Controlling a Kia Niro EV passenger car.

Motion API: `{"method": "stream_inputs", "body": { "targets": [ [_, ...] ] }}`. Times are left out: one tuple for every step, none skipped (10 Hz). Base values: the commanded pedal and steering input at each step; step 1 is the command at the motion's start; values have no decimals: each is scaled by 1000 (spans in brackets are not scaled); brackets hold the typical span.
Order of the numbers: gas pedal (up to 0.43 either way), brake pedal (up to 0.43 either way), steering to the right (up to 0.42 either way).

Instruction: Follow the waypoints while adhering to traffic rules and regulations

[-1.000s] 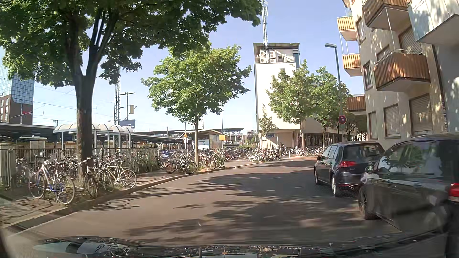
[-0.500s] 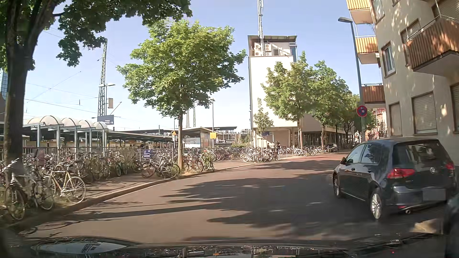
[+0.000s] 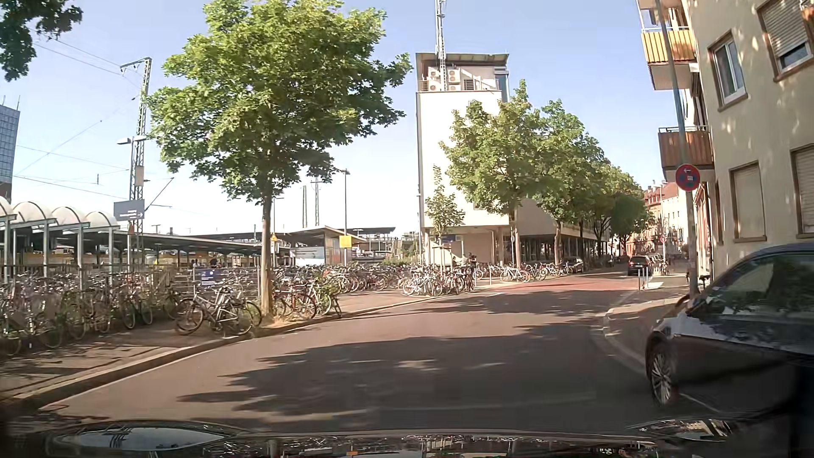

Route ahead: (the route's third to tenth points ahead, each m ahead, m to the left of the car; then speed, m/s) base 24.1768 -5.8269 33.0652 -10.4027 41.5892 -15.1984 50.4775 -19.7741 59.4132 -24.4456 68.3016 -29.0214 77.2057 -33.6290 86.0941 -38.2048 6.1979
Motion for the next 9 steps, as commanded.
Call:
{"method": "stream_inputs", "body": {
  "targets": [
    [47, 0, 95],
    [59, 0, 100],
    [59, 0, 107],
    [67, 0, 112],
    [67, 0, 116],
    [67, 0, 120],
    [67, 0, 124],
    [79, 0, 129],
    [79, 0, 133]
  ]
}}
